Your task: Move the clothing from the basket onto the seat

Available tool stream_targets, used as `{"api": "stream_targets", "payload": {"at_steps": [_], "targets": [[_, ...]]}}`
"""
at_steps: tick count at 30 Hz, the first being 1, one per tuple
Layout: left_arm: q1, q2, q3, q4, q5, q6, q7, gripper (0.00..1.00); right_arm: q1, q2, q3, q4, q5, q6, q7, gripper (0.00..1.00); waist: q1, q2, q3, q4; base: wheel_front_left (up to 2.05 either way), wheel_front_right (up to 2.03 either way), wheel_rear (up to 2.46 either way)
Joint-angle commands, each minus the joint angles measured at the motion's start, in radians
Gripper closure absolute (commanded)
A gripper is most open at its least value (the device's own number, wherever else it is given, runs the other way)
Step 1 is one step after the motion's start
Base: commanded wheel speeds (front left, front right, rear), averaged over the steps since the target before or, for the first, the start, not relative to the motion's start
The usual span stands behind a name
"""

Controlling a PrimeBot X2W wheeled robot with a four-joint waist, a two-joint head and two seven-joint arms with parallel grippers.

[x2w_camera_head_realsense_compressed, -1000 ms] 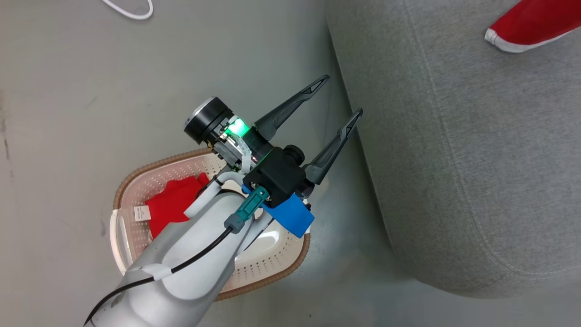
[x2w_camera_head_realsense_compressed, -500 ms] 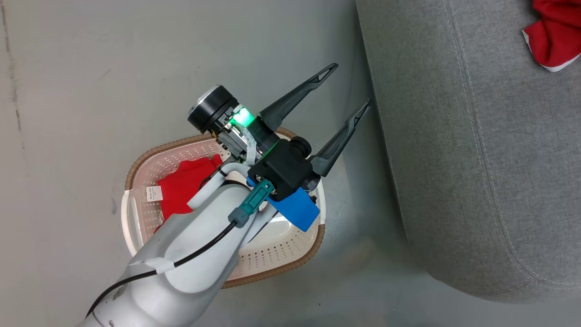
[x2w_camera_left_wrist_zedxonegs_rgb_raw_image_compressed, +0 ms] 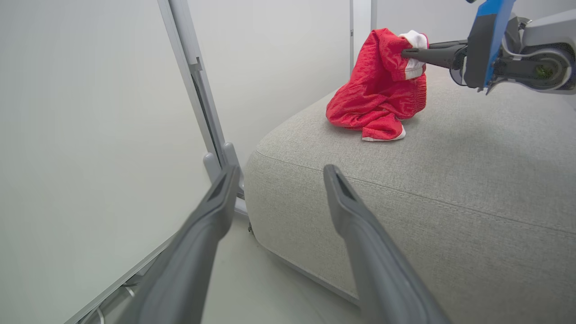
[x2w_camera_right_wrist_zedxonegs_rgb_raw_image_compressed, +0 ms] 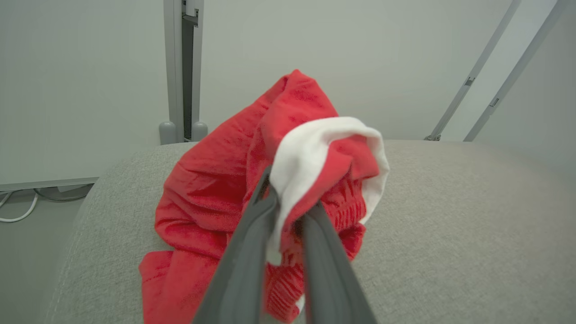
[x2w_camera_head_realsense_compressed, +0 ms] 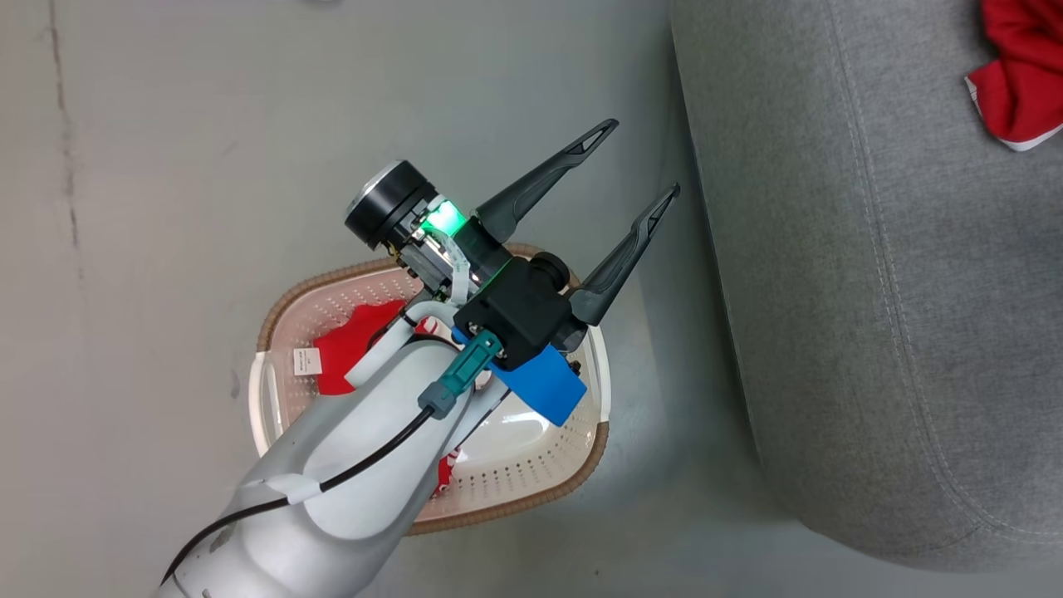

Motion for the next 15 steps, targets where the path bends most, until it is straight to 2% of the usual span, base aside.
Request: {"api": "stream_targets", "payload": {"at_steps": [1,11,15], "targets": [[0.01,-0.001,0.006,-0.002,-0.005,0.006,-0.003,0.0,0.029,0.008,-0.012,-0.014,-0.006,0.0,-0.001,0.0,0.0,0.0,-0.017,-0.002,0.0,0.0,0.0],[0.101,-0.011,0.039,-0.006,-0.034,0.028,-0.003,0.0,0.271,0.077,-0.048,-0.138,-0.028,0.0,-0.001,0.0,0.0,0.0,-0.166,-0.002,0.0,0.0,0.0],[0.156,-0.006,0.066,-0.012,-0.046,0.041,-0.003,0.0,0.372,0.111,-0.023,-0.209,-0.032,0.0,-0.001,0.0,0.0,0.0,-0.225,0.003,0.0,0.0,0.0]]}}
